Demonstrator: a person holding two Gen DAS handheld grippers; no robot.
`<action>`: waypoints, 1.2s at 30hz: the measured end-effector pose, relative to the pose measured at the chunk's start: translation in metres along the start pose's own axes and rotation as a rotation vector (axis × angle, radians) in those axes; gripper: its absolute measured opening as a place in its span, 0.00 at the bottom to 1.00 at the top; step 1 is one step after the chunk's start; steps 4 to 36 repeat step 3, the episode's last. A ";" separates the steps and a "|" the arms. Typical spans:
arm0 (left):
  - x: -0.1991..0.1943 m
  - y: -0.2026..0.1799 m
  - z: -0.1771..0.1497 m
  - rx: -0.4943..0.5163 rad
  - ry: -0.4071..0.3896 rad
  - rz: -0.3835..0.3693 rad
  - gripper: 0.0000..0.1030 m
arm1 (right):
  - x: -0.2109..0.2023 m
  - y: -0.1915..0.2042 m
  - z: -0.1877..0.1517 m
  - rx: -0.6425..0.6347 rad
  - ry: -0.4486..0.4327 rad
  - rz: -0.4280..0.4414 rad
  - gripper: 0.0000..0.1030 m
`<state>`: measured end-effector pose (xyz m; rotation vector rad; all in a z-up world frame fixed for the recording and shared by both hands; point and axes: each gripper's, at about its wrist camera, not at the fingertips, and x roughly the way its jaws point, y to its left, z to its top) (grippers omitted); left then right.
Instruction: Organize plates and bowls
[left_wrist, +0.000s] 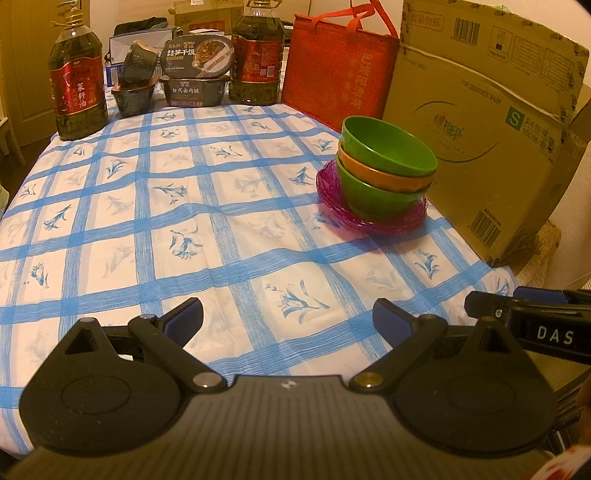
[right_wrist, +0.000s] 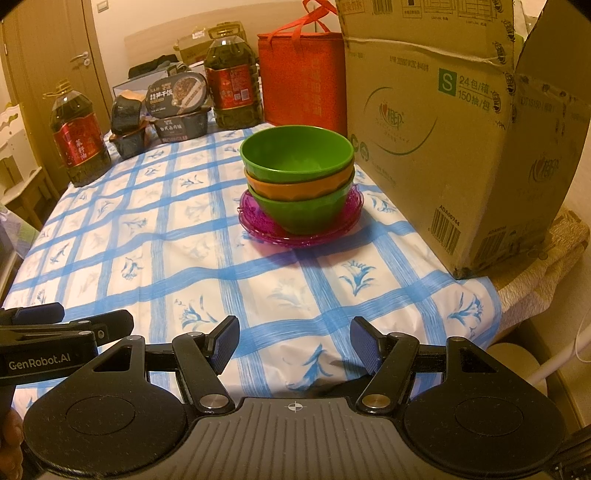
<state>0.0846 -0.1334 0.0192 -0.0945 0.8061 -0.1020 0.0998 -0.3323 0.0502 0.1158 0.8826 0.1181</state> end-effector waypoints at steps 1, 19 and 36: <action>0.000 0.000 0.000 -0.001 -0.002 0.000 0.95 | 0.000 -0.001 0.000 0.000 0.000 0.000 0.64; 0.000 0.002 0.001 0.001 -0.002 -0.002 0.95 | 0.000 -0.001 0.000 0.000 0.000 0.001 0.64; 0.000 0.002 0.001 0.001 -0.002 -0.002 0.95 | 0.000 -0.001 0.000 0.000 0.000 0.001 0.64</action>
